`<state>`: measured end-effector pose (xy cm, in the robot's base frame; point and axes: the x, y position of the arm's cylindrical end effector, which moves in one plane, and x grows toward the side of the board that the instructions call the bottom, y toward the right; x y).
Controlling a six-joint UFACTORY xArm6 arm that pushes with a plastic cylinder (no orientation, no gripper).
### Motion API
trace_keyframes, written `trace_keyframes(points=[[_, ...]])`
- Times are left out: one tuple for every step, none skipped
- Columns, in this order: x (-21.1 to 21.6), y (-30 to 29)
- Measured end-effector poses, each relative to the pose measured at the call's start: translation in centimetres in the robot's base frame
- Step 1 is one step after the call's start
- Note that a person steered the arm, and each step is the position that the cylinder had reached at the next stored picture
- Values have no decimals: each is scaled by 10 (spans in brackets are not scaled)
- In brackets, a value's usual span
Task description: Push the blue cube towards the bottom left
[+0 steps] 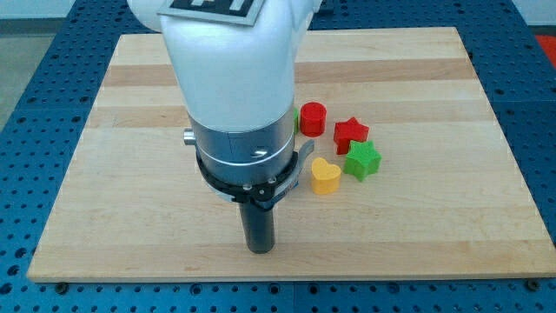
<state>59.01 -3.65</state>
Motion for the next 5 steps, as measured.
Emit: trace_keyframes(points=[[-12,14],[-24,24],[-34,27],[-50,30],[-65,31]])
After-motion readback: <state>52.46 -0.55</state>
